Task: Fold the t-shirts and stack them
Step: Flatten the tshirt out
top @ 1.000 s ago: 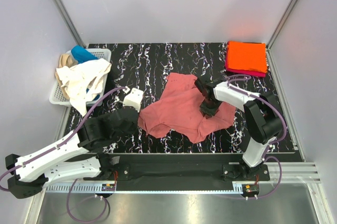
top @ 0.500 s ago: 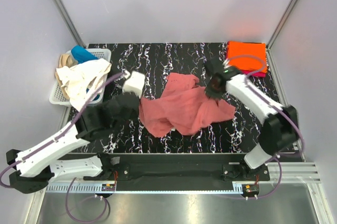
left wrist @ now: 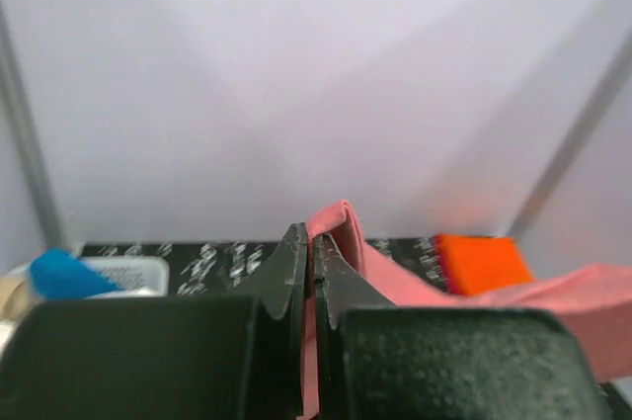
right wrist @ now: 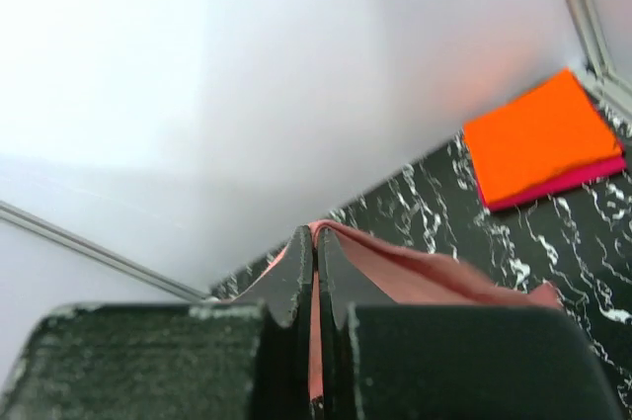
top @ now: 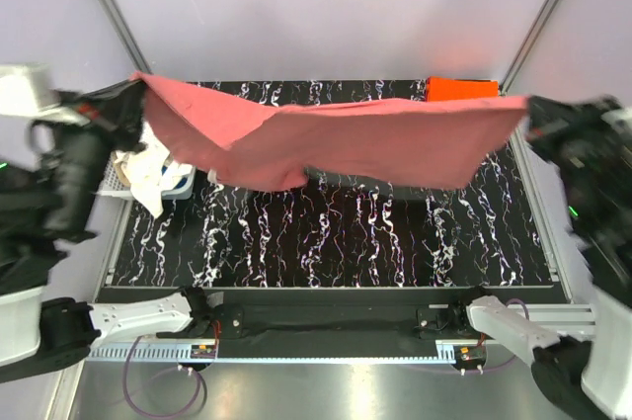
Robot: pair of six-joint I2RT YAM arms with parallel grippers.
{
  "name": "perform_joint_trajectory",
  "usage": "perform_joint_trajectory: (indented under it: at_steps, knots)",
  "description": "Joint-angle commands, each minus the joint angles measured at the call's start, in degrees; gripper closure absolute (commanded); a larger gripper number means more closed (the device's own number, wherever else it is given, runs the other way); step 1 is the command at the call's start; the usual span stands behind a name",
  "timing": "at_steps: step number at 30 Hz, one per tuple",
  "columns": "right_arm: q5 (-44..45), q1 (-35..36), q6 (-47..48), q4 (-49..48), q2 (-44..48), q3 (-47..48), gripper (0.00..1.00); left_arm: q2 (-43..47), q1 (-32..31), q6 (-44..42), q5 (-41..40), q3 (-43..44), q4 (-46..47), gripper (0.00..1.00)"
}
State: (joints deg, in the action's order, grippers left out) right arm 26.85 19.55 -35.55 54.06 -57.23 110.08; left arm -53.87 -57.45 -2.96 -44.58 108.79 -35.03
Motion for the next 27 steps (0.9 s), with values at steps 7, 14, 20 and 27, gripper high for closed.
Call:
perform_joint_trajectory:
  at_steps: [7,14,20,27]
  knots:
    - [0.0,0.1,0.4,2.1,7.1,-2.2,1.0,10.5,0.1,1.6,24.0,-7.1,-0.6,1.0]
    - [-3.2,0.1,1.8,1.2,4.3,0.1,1.0,11.7,0.1,0.5,23.0,-5.7,-1.7,1.0]
    - [-9.3,0.1,1.2,1.4,5.5,4.7,1.0,9.6,0.1,1.7,29.3,4.8,-1.8,1.0]
    - [-16.6,0.1,-6.1,-3.7,16.2,-2.1,1.0,10.4,0.1,9.6,42.5,6.4,0.9,1.0]
